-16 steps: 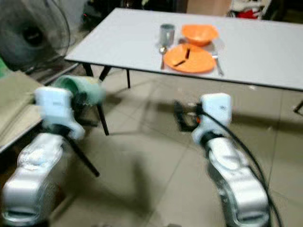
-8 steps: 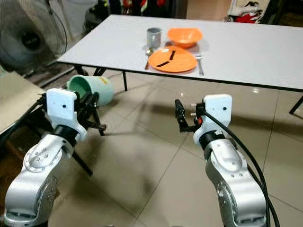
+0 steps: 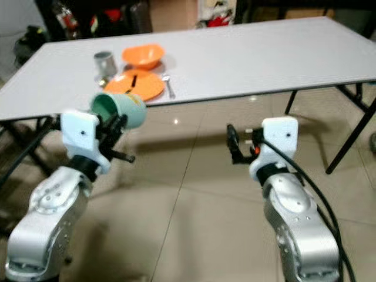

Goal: Setting the table

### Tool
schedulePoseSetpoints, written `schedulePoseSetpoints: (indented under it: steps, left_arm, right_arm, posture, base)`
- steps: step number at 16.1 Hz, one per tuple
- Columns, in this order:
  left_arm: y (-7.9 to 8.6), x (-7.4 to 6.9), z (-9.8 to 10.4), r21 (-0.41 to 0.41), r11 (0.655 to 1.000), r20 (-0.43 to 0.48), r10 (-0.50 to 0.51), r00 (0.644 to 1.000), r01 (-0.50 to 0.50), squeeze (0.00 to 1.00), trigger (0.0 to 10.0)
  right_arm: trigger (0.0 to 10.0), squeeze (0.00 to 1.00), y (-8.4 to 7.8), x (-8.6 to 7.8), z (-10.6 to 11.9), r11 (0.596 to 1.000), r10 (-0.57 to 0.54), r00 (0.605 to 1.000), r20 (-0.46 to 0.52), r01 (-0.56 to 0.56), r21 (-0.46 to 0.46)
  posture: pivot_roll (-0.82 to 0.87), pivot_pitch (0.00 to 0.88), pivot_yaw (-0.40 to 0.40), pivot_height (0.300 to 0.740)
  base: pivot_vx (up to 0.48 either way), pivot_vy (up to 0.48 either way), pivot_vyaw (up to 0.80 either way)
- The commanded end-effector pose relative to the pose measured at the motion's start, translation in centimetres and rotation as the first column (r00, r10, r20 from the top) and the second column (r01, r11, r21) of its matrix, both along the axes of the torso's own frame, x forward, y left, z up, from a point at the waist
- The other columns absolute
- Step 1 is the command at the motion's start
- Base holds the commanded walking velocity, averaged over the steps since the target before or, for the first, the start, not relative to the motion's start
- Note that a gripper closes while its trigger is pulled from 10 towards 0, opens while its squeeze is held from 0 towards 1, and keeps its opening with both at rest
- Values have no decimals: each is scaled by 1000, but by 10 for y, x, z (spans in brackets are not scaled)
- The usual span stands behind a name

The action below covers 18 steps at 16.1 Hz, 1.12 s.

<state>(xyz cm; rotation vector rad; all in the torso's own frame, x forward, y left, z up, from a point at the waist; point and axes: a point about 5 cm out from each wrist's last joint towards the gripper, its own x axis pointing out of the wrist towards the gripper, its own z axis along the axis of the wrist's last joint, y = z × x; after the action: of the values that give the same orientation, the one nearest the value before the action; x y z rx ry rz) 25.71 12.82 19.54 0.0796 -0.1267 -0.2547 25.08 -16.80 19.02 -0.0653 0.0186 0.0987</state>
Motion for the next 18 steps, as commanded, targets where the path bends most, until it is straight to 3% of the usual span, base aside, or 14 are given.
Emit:
schedulePoseSetpoints:
  steps: [1,7,14,18]
  left_arm:
    - [9,0,-2,10,999,-4,38,999,-38,0,10000]
    - [12,3,-2,19,999,-4,40,999,-40,0,10000]
    - [8,6,-2,20,1000,-1,18,1000,-18,0,10000]
    - [9,8,-2,22,1000,0,17,1000,-17,0,10000]
  right_arm:
    - [10000,0,8,2,3,999,44,999,9,-44,0]
    - [10000,0,9,1,2,999,48,999,5,-48,9]
    - [10000,0,5,2,3,1000,18,1000,-4,-18,12]
    - [10000,0,9,3,3,999,40,999,3,-40,12]
  posture:
    - [-122,36,62,740]
    - [-125,37,69,740]
    - [-137,34,67,740]
    - [-134,34,68,740]
  base:
    - [364,0,0]
    - [368,0,0]
    - [373,0,-736]
    - [375,0,-244]
